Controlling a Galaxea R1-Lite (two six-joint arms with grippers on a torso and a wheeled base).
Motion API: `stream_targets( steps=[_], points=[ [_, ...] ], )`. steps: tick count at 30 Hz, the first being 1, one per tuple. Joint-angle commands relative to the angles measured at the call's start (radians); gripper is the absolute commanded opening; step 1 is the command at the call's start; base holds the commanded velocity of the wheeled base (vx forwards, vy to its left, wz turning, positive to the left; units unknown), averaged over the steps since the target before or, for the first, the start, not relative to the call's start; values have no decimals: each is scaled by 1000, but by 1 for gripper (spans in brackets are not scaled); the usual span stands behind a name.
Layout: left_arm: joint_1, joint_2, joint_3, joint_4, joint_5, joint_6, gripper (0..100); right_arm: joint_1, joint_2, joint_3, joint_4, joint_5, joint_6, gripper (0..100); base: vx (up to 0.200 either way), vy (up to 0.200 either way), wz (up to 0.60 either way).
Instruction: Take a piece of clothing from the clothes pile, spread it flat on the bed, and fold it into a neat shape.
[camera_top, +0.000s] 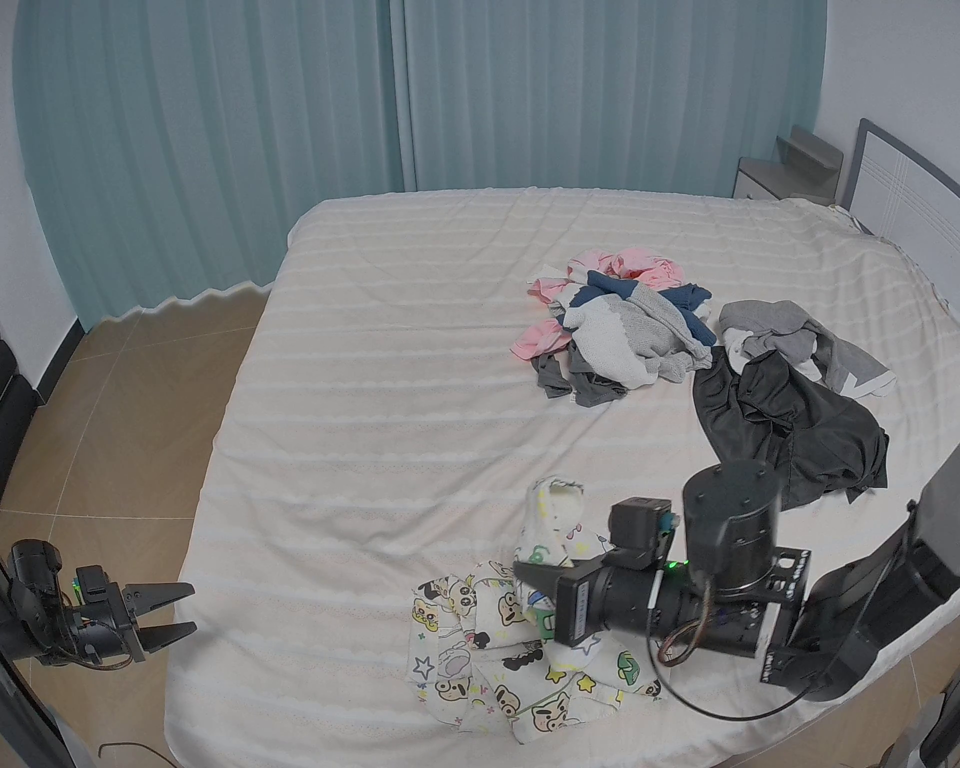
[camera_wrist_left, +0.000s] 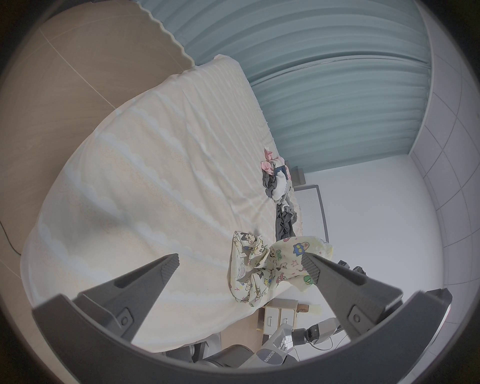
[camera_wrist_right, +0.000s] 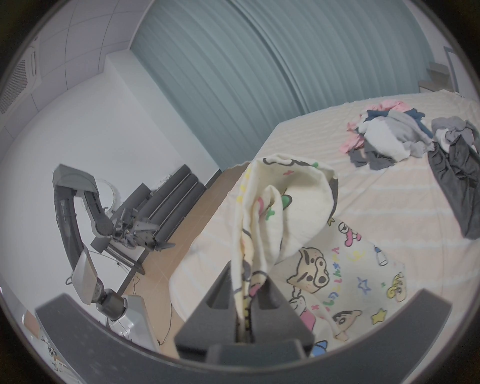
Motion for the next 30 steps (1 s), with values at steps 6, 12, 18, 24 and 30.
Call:
stream_targets(
  steps=[6,12,18,24,30],
  points=[
    [1,5,1,0,0,2,100,108,138,-75,4,-32,-1,0,0,0,0],
    [-1,6,1,-2,2,2,100,138,180,-103,1,-35,-1,0,0,0,0],
    [-1,6,-1,0,0,2,100,167,207,-124,10,-35,-1,0,0,0,0],
    [-1,6,-1,-2,0,2,100,190,236,-128,-42,-36,1,100,0,0,0],
    [-1,6,-1,0,0,2,100,190,227,-126,-77,-38,1,100,0,0,0]
  ],
)
